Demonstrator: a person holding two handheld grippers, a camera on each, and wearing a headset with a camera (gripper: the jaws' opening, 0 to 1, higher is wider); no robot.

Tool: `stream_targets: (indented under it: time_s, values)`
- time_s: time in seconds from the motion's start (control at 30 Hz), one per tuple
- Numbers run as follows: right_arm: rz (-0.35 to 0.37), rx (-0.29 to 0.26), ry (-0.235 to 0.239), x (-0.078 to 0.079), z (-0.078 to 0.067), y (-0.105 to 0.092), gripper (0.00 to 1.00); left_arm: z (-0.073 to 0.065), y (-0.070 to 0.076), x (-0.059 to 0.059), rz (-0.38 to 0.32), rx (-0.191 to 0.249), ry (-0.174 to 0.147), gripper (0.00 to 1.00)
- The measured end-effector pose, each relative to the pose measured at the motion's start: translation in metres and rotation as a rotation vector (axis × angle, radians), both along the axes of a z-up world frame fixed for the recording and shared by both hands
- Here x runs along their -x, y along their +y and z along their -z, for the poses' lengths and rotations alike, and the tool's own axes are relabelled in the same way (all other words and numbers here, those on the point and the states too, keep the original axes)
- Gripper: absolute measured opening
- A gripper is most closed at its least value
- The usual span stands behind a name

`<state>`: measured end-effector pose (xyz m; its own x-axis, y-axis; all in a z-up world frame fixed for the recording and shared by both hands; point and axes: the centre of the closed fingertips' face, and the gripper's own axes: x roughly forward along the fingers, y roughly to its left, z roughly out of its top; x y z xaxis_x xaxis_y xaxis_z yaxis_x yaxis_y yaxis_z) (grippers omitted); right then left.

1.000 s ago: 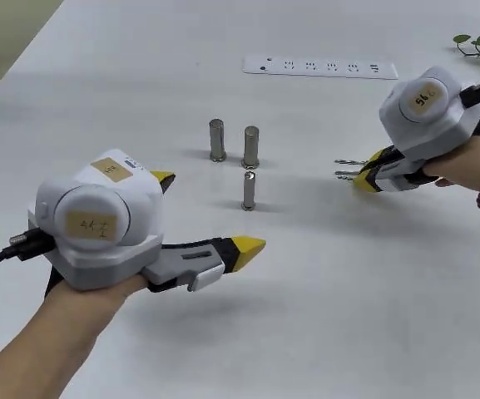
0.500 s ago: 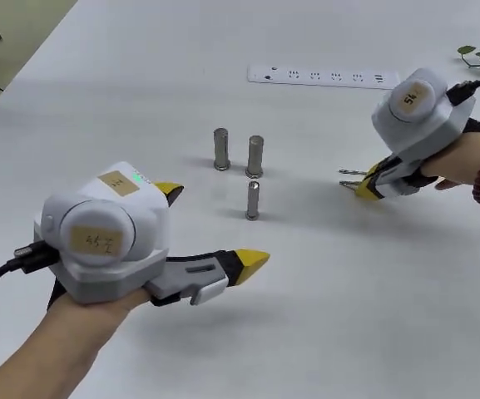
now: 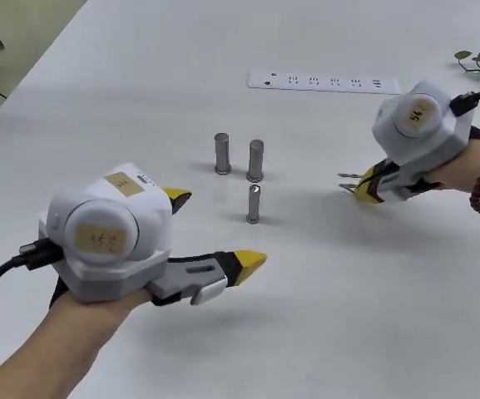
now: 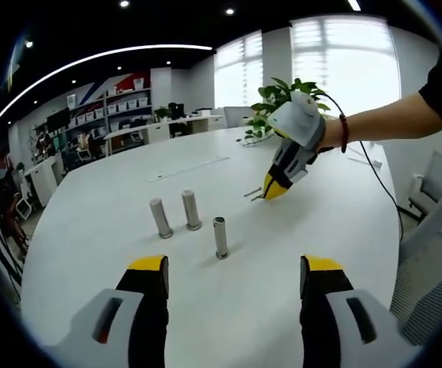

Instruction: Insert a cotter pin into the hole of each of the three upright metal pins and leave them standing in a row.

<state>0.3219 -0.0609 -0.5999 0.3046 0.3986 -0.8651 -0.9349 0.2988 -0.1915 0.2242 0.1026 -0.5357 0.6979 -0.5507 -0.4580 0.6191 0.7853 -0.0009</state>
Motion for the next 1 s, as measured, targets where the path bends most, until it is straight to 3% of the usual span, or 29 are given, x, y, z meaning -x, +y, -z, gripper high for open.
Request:
stream_targets:
  time_s: [0.33,0.53,0.67,0.87,1.0]
  values:
    - [-0.111,-0.035,-0.095,0.027,-0.02,0.023,0.0,-0.008,-0.005,0.001,0.032,0.016,-0.007,0.55]
    - [-0.182,-0.058,-0.146,0.043,-0.032,0.04,0.0,-0.015,-0.013,0.002,0.039,0.082,0.019,0.43]
    - [-0.224,-0.061,-0.166,0.052,-0.038,0.05,0.0,-0.016,-0.02,0.004,0.059,0.116,0.056,0.37]
    - [-0.289,-0.077,-0.179,0.067,-0.046,0.066,0.0,-0.01,-0.028,0.009,0.089,0.101,0.109,0.32]
    - [-0.328,-0.083,-0.188,0.07,-0.048,0.072,0.0,-0.008,-0.031,0.011,0.095,0.118,0.134,0.28]
